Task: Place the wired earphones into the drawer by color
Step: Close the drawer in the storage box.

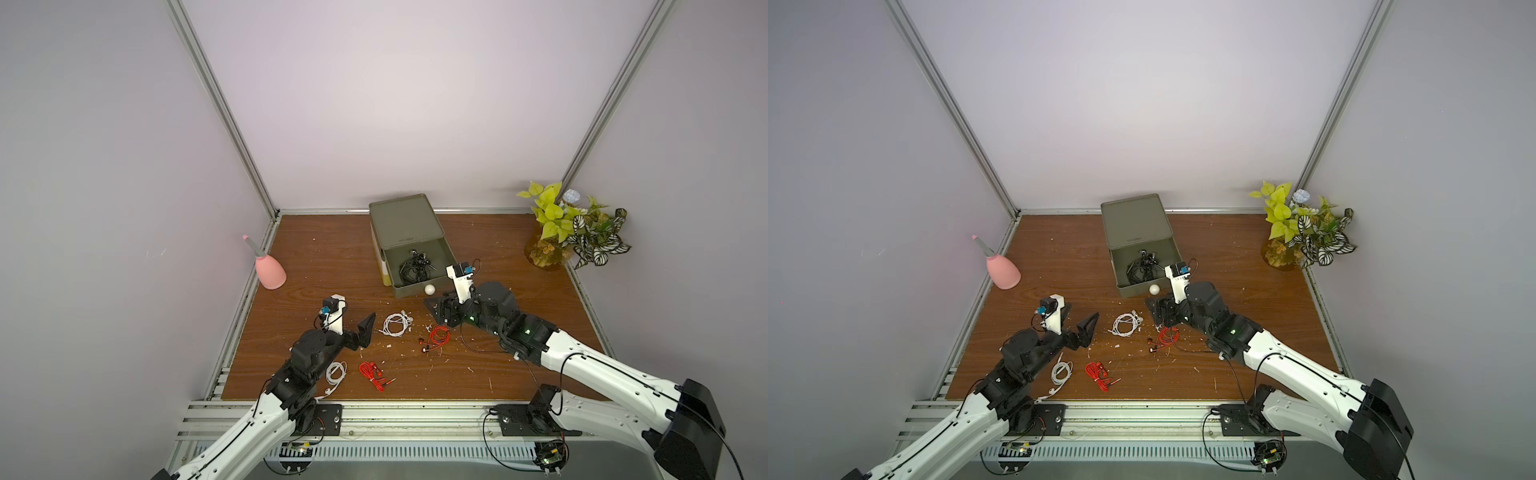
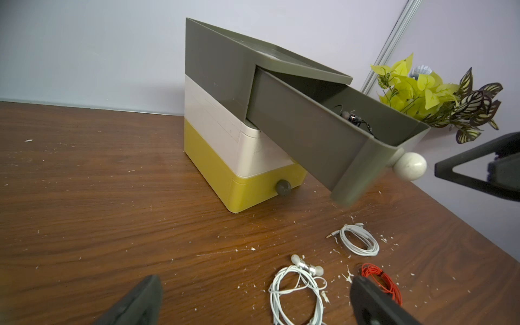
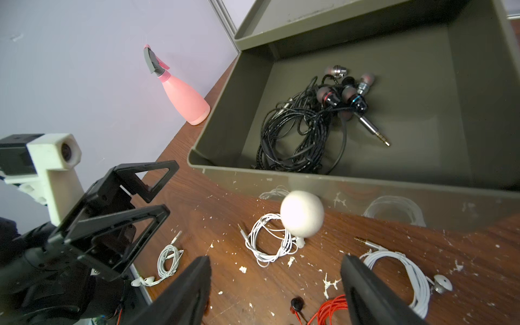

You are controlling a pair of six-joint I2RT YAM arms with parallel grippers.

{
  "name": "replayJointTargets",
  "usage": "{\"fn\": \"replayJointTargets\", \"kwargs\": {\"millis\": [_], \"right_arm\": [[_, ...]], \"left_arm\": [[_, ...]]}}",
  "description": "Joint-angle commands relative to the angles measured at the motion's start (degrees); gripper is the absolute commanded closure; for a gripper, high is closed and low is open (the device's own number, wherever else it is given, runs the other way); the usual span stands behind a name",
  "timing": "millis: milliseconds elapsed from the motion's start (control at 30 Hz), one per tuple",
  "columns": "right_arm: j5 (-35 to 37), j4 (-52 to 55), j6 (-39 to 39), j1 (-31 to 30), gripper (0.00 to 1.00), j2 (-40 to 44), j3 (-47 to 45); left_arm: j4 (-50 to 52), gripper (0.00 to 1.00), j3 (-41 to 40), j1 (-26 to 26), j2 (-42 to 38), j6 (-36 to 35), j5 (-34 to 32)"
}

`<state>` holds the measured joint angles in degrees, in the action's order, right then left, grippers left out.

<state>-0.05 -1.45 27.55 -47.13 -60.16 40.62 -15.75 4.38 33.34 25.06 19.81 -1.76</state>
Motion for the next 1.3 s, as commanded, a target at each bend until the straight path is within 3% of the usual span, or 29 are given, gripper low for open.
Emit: {"fn": "replayJointTargets", "kwargs": {"millis": [0,1267], "right_arm": [[0.79,-3.99,0.73,0.11,0.21,-0.85,1.54],[-1.03,-10.06,-2.5,3.49,0.2,-15.57,13.84]], "left_arm": [[-1.96,0.0,-1.0,0.41,-1.23,-1.62,-0.18],[-2.36,0.0,-0.82,0.41,0.25,-2.22,0.35]]}}
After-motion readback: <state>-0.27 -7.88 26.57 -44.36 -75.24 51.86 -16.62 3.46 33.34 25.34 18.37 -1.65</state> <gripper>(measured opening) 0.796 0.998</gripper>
